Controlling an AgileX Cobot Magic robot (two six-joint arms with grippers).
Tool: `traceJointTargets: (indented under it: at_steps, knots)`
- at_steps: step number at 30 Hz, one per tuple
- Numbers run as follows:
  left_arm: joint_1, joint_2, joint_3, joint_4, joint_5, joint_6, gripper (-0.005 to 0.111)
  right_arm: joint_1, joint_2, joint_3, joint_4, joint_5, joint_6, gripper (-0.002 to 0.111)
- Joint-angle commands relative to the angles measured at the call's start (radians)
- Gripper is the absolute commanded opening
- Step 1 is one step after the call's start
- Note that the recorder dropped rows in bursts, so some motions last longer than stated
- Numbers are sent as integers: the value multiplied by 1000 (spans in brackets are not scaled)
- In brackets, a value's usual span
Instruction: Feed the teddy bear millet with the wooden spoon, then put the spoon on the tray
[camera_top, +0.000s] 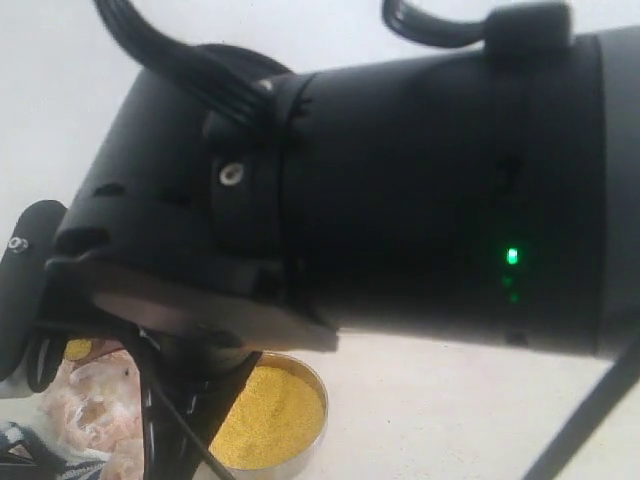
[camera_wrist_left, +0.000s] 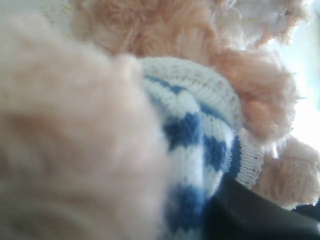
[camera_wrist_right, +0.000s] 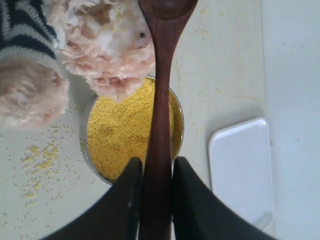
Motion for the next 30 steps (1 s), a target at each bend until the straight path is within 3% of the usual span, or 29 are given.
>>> traceJointTargets:
  at_steps: [1, 8, 17, 30]
  knots:
    - [0, -5, 2, -19, 14, 0, 4, 1, -1, 4, -28, 25, 14, 0]
    - [0, -5, 2, -19, 14, 0, 4, 14, 25, 4, -62, 83, -30, 0]
    - [0, -5, 2, -19, 20, 0, 4, 104, 57, 4, -239, 63, 73, 0]
    - [0, -5, 2, -19, 21, 2, 4, 126, 104, 4, -366, 122, 146, 0]
